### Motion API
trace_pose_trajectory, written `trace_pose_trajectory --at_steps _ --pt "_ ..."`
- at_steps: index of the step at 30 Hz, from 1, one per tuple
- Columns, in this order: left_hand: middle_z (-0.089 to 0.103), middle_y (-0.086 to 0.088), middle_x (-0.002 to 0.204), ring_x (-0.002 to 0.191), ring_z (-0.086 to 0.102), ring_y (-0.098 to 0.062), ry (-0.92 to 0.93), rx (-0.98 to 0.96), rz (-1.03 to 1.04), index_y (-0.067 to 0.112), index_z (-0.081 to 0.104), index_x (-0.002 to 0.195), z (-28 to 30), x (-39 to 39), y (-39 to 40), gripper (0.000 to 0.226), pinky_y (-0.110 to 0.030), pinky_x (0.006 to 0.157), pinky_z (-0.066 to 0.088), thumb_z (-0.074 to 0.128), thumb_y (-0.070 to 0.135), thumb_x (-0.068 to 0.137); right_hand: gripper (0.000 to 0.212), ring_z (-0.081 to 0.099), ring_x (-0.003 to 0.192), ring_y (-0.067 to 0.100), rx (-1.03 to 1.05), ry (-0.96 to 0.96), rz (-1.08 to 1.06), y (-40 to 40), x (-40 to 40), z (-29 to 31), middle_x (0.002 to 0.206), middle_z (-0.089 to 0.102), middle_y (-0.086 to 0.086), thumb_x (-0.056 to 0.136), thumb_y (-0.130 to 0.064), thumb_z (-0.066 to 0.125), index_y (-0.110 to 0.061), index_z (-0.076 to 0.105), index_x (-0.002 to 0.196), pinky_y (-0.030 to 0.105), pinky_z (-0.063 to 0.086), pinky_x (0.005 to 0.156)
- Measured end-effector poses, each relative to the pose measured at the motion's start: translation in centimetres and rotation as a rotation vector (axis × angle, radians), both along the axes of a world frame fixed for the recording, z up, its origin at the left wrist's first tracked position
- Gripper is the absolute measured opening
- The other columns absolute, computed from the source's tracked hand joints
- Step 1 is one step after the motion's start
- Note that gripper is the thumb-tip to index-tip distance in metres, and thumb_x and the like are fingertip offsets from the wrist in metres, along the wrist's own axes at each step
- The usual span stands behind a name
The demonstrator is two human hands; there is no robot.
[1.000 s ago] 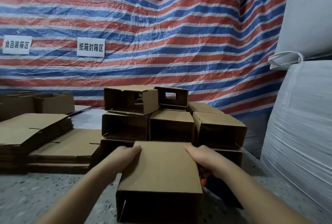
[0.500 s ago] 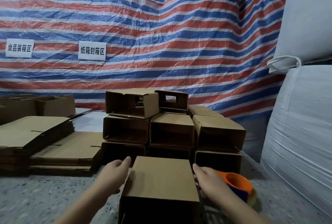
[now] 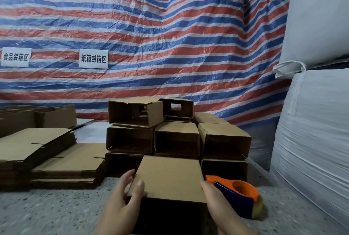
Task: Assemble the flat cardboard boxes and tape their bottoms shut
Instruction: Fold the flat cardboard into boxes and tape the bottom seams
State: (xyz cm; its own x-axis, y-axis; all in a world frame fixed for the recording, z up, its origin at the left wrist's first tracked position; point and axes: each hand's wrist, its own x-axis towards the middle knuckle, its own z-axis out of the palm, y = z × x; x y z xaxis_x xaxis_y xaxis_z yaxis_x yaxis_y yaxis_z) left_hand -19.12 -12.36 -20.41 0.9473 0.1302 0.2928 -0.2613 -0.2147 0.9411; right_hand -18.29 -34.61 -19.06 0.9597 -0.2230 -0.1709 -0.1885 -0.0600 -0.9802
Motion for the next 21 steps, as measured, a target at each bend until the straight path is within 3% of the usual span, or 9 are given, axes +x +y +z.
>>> trace_pose_trajectory --at_steps 3,5,7,10,13,16,21 --pt "0.052 0.028 0.127 0.11 0.052 0.004 -0.229 0.072 -0.029 0.052 0.047 0.132 3.3 -1.5 0.2 0.062 -0.024 0.084 0.043 0.051 0.067 0.072 0.026 0.064 0.086 0.014 0.02 -0.138 0.015 -1.1 -1.2 3.6 0.069 0.075 -0.005 0.105 -0.038 0.045 -0.024 0.064 0.094 0.027 0.042 0.063" --pt "0.051 0.035 0.127 0.116 0.052 0.003 -0.327 0.144 -0.09 0.055 0.045 0.134 6.0 -1.9 0.2 0.065 -0.021 0.087 0.045 0.051 0.071 0.071 0.025 0.066 0.095 0.018 0.04 -0.282 0.007 -1.8 -1.7 6.6 0.075 0.076 -0.008 0.103 -0.043 0.046 -0.028 0.065 0.102 0.032 0.046 0.071" --pt "0.047 0.036 0.132 0.122 0.05 0.001 -0.395 0.208 -0.141 0.052 0.041 0.14 8.5 -1.5 0.0 0.073 -0.027 0.098 0.046 0.052 0.073 0.071 0.029 0.066 0.102 0.02 0.009 -0.402 -0.021 -2.2 -1.8 9.3 0.092 0.077 -0.004 0.101 -0.049 0.046 -0.03 0.067 0.109 0.037 0.05 0.082" --pt "0.049 0.023 0.139 0.128 0.047 -0.003 -0.462 0.215 -0.168 0.042 0.041 0.144 12.1 0.2 -0.8 0.075 -0.031 0.105 0.044 0.047 0.07 0.074 0.041 0.068 0.1 0.02 -0.022 -0.491 -0.003 -2.2 -1.9 13.0 0.1 0.076 0.002 0.099 -0.055 0.043 -0.027 0.071 0.109 0.035 0.052 0.075" --pt "0.051 0.011 0.14 0.13 0.045 -0.007 -0.507 0.222 -0.146 0.035 0.045 0.143 15.0 2.7 -1.3 0.071 -0.035 0.108 0.041 0.041 0.065 0.08 0.043 0.064 0.106 0.022 -0.033 -0.541 0.034 -2.4 -0.6 15.6 0.104 0.074 0.002 0.099 -0.057 0.041 -0.029 0.072 0.108 0.039 0.052 0.084" --pt "0.052 0.006 0.14 0.125 0.047 -0.009 -0.529 0.272 -0.147 0.033 0.045 0.142 17.1 5.4 -1.9 0.063 -0.035 0.104 0.043 0.04 0.062 0.087 0.034 0.064 0.103 0.017 -0.079 -0.587 0.023 -2.6 1.4 17.2 0.095 0.074 -0.006 0.1 -0.057 0.041 -0.036 0.065 0.107 0.032 0.05 0.075" --pt "0.049 -0.004 0.145 0.13 0.046 -0.02 -0.541 0.474 -0.089 0.026 0.039 0.146 20.5 11.5 -3.5 0.05 -0.03 0.097 0.038 0.035 0.049 0.102 0.037 0.063 0.098 0.017 -0.122 -0.623 -0.025 -3.4 7.0 19.8 0.104 0.068 0.0 0.099 -0.06 0.037 -0.033 0.062 0.104 0.027 0.047 0.067"
